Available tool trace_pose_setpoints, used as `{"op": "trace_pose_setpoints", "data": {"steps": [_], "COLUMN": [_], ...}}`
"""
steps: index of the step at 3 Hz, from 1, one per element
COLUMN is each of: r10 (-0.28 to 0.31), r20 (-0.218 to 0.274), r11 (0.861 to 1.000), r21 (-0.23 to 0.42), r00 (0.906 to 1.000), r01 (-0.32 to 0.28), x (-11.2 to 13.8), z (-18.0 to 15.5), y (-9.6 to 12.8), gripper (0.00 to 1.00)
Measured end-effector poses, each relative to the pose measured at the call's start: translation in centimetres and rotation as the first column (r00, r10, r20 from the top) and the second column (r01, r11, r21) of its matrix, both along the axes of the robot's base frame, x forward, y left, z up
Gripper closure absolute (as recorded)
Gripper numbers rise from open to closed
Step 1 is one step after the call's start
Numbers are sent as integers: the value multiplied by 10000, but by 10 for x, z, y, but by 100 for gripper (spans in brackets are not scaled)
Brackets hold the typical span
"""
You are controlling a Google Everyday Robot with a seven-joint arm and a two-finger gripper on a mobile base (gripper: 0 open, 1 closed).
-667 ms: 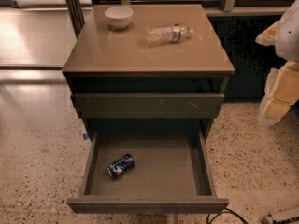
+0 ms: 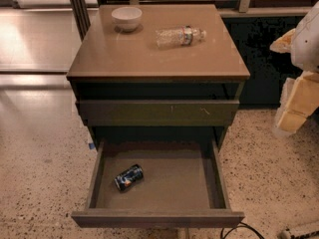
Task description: Pick pepsi can from middle drawer and place on counter
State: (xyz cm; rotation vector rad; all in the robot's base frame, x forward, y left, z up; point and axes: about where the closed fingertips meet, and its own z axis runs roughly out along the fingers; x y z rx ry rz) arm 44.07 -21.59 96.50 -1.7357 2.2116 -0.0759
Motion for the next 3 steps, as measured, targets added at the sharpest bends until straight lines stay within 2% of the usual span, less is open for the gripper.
{"op": "trace_pose_setpoints", "data": {"steps": [2,3], "r10": [1049,1793], "r20": [-221,-95], "r11": [9915,9744], "r21": [804,1394], "r00": [9942,9838], "r01": [-1028,-1762], "x": [9,8], "z": [-61,-102], "y": [28,54], "gripper": [0,0]}}
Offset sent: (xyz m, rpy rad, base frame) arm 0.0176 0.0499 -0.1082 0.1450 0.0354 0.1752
